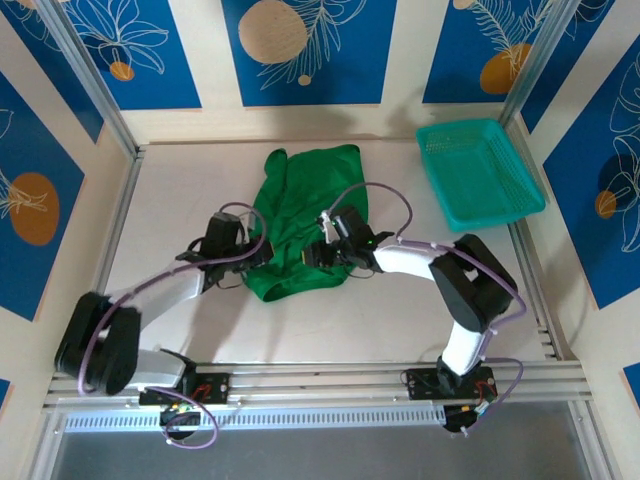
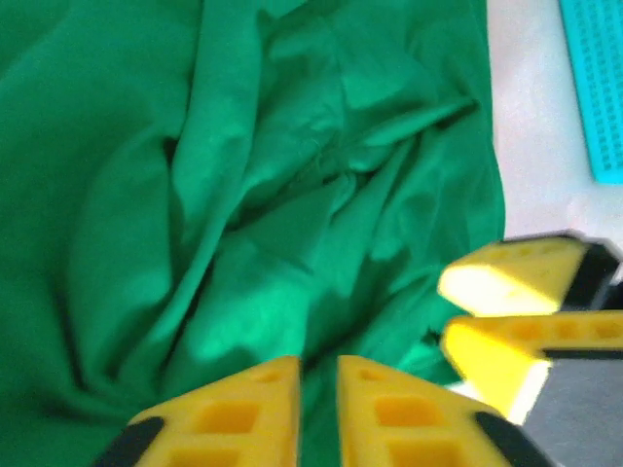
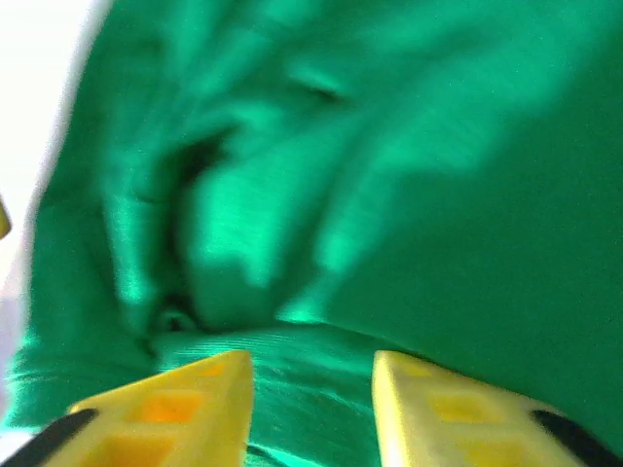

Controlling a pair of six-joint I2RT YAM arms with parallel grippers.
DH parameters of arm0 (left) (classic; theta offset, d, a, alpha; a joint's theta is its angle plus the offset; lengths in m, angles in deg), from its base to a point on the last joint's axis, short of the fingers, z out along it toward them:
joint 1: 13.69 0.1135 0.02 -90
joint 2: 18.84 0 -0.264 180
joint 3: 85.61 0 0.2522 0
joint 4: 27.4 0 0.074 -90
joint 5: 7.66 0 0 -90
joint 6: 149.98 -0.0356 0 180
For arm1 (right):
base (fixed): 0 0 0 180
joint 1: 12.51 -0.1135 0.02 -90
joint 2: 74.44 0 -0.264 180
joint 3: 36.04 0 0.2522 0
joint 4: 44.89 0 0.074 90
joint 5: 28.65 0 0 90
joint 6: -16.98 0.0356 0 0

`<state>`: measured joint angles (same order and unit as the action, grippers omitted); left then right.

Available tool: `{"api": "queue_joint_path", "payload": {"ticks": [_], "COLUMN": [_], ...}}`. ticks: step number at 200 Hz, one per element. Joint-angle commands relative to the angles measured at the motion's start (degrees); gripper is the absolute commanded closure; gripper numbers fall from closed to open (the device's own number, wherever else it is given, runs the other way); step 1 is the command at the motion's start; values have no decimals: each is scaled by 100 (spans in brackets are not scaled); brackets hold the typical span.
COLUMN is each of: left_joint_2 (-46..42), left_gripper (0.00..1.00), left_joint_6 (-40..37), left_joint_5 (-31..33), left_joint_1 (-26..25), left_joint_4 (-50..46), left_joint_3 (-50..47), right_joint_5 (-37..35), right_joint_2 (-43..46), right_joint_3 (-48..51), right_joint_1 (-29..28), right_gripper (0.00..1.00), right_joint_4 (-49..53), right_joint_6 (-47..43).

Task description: Fold the inside-out t-shirt

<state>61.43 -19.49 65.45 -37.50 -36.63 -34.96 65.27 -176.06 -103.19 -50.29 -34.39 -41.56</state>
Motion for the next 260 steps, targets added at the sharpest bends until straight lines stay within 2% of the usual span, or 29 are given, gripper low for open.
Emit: {"api": "queue_joint_path", "payload": {"ticks": [1,11,27,57,63,87,116,128,137,146,159,166,174,187,196,202,212,239,260], "left_joint_2": [126,-187,-725,-1447,-1608,-2481,-2825,-2683,-2704,-2961,-3536,-3841,-4046,-3805,-3305,-2966,-2546,-2061,-1651], "left_gripper": [99,100,100,100,96,84,70,67,67,64,55,47,40,36,32,27,24,27,34], "left_joint_6": [149,-99,-209,104,121,266,554,584,297,-20,-141,-118,-113,15,-45,-131,-175,-63,-216], "left_joint_5": [-77,436,980,756,759,1085,313,-83,-138,144,1103,1465,1589,1459,920,612,458,479,557], "left_joint_1": [-212,-441,-852,-1253,-1380,-1861,-1859,-1864,-1862,-1872,-1864,-1836,-1730,-1273,-950,-872,-883,-879,-886], "left_joint_4": [576,30,-562,-797,-1008,-1796,-1727,-1506,-1644,-2153,-3006,-3119,-2977,-2907,-2800,-2704,-2540,-1362,-1177], "left_joint_3": [-403,-551,-921,-1647,-1682,-1888,-1983,-1956,-1758,-1444,-959,-819,-745,-525,-296,-151,9,-209,-88], "right_joint_5": [100,30,50,-352,-428,-899,-682,-650,-877,-1187,-1473,-1508,-1423,-1501,-1674,-1906,-2088,-2451,-2580], "right_joint_2": [177,447,933,1554,1655,2170,2865,2829,2633,2299,1661,1331,1006,590,388,301,264,767,1399], "right_joint_3": [450,762,1293,2011,2122,2239,1519,1022,736,527,267,165,82,-63,-111,-117,7,956,1688], "right_joint_1": [-116,-281,-541,-889,-925,-972,-919,-965,-970,-930,-839,-819,-821,-862,-861,-863,-845,-1161,-1472], "right_gripper": [73,81,87,92,92,82,65,57,51,47,46,46,47,49,52,54,59,71,73], "right_joint_4": [149,299,413,1061,1189,1943,2438,2390,2171,1850,1269,949,558,368,516,816,1154,1316,1613], "right_joint_6": [783,985,1231,1555,1665,1771,1030,558,363,368,656,798,806,883,1051,1297,1547,1986,2345]}}
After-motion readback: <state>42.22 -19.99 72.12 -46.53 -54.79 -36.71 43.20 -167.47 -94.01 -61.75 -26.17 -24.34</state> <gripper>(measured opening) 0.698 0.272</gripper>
